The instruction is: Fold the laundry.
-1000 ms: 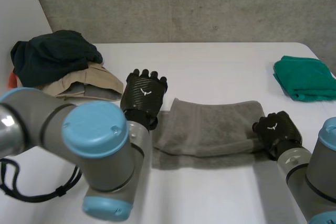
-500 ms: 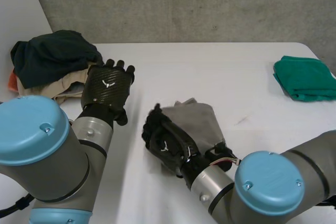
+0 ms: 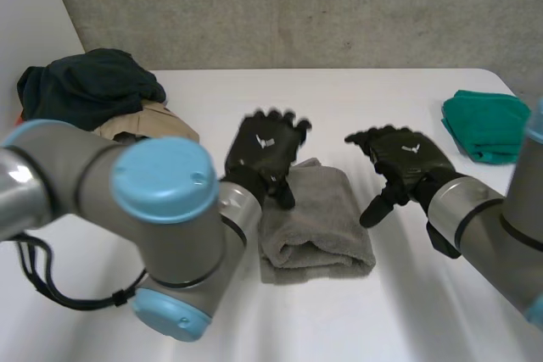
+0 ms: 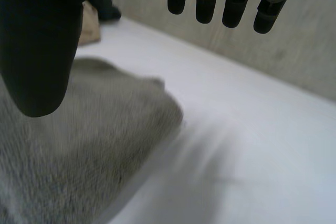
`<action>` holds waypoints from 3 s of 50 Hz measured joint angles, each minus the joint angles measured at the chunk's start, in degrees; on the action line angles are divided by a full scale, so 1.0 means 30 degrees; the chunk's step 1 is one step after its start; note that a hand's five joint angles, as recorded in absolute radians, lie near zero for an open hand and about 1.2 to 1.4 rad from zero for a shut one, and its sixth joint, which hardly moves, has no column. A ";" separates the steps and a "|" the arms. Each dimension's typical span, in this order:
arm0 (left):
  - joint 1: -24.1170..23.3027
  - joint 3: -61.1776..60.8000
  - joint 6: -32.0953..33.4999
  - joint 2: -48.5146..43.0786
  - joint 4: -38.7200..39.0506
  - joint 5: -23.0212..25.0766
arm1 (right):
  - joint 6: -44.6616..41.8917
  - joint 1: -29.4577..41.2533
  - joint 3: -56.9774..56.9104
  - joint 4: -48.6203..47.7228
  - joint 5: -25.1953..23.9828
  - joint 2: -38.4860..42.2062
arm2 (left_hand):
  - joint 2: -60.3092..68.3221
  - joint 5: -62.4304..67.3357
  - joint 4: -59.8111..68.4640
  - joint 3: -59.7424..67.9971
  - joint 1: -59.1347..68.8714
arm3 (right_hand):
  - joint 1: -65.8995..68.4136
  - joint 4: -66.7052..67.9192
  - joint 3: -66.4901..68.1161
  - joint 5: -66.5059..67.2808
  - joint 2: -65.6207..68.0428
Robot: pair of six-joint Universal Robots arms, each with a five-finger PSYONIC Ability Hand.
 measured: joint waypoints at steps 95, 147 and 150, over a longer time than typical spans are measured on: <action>0.3538 0.1842 -0.0924 0.5093 -0.3157 1.1261 | -0.4152 -0.2642 -0.6408 -1.3262 -0.0230 0.6507 | 0.0000 -0.0044 -0.0002 0.0008 -0.0090 | 1.5476 1.8801 1.8116 1.6927 1.7847; 0.2541 0.1412 -0.1894 0.4924 -0.2390 1.0988 | -0.6554 -1.4853 -1.1139 -0.9485 -0.5406 1.2061 | 0.0000 -0.0038 0.0000 0.0008 -0.0090 | 0.0046 0.0014 0.0026 0.0002 0.0020; 0.2504 0.1381 -0.1889 0.5129 -0.2404 1.0795 | -1.0644 -1.5512 -1.1629 -0.7321 -0.3376 1.1723 | 0.0000 -0.0037 0.0000 0.0008 -0.0090 | 0.0046 0.0014 0.0026 0.0002 0.0020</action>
